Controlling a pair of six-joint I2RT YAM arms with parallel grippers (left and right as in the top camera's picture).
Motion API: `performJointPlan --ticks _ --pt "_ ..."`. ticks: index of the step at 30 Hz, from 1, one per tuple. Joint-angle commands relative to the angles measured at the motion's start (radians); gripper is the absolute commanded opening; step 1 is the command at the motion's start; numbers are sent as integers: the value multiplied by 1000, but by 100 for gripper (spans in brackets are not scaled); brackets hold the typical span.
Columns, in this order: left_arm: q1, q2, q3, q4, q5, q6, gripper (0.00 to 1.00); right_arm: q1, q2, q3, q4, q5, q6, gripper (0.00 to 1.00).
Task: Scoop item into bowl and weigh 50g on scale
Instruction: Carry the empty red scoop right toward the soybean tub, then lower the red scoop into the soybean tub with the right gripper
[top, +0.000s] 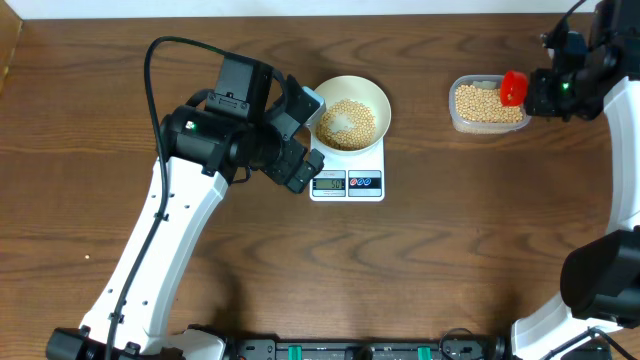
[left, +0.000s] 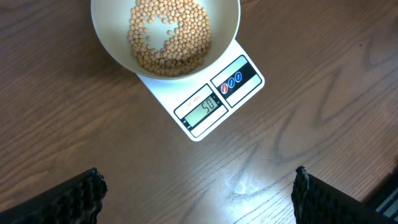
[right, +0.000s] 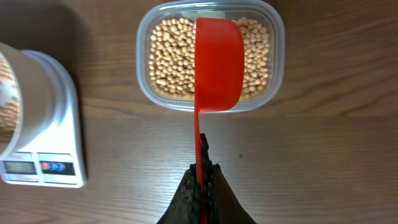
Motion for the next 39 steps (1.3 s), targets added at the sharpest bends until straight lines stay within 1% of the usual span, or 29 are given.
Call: performJointPlan --ticks 1,8,12,17,19,26,34,39 --pt "-1 7 17 -3 9 -2 98 40 -15 16 -1 122 -45 1" --pt "-1 7 17 -3 9 -2 98 122 -8 2 -5 325 -45 1" --pt "-1 7 17 -3 9 -2 98 161 0 0 -1 391 -59 1" --pt "-1 7 17 -3 9 -2 98 206 0 0 20 541 -59 1" --pt "-1 7 17 -3 9 -2 98 214 0 0 28 560 -59 1" --pt "-1 7 17 -3 9 -2 98 213 0 0 45 544 -58 1" --pt "-1 7 17 -3 9 -2 98 198 0 0 71 423 -27 1" --pt "-1 7 17 -3 9 -2 98 157 0 0 104 317 35 1"
